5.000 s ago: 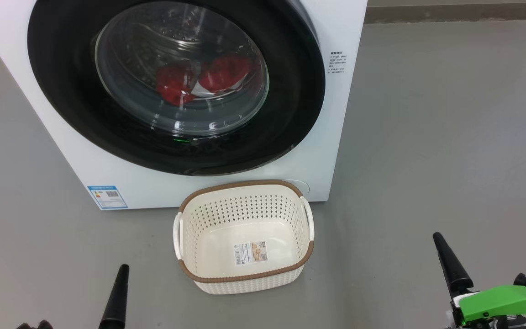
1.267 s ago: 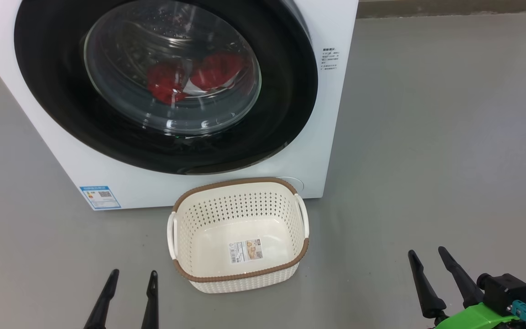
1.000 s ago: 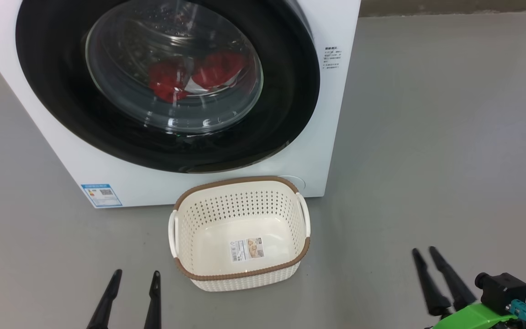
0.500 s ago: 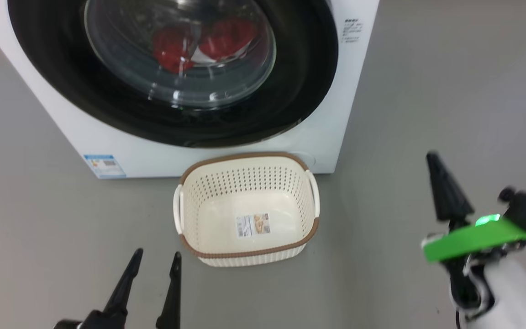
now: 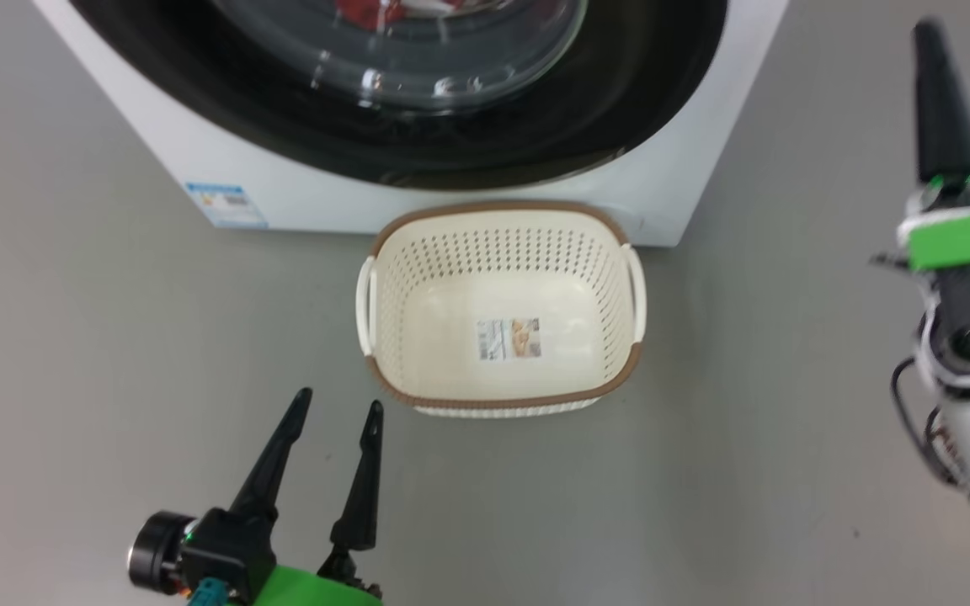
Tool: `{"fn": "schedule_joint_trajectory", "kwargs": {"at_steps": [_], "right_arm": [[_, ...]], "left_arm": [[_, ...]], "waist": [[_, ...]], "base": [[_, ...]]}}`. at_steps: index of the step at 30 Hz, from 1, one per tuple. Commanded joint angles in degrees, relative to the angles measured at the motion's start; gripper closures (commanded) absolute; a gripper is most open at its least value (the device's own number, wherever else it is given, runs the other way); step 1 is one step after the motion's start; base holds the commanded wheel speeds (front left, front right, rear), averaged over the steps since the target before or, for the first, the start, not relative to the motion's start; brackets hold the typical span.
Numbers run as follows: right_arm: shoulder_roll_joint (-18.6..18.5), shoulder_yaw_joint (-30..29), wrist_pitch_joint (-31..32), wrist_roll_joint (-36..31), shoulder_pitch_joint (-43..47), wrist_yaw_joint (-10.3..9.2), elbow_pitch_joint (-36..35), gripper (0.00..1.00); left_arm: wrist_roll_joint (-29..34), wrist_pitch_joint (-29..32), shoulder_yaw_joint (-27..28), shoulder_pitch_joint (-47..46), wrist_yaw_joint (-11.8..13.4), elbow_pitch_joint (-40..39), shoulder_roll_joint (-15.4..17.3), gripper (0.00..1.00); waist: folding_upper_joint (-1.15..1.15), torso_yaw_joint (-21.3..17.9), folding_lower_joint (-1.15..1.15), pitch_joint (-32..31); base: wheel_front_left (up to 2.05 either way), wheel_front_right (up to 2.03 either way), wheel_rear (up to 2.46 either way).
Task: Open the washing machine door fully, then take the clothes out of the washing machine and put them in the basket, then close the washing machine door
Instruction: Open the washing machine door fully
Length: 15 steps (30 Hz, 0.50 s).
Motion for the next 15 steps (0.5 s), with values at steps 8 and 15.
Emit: {"fn": "schedule_joint_trajectory", "kwargs": {"at_steps": [8, 15], "right_arm": [[-6.68, 2.90, 3.25, 16.28, -9.95, -0.04, -5.18, 1.00], [-10.01, 3.09, 10.15, 23.36, -16.48, -0.04, -6.11, 1.00]], "left_arm": [[-1.98, -0.70, -1.68, -4.73, 1.45, -1.00, 0.19, 0.00], [-3.19, -0.70, -4.06, -7.37, 2.39, -1.09, 0.19, 0.00]], "waist": [[0.00, 5.43, 0.00, 7.69], [0.00, 7.33, 0.00, 11.07]], "base": [[0.00, 0.00, 0.00], [0.00, 0.00, 0.00]]}}
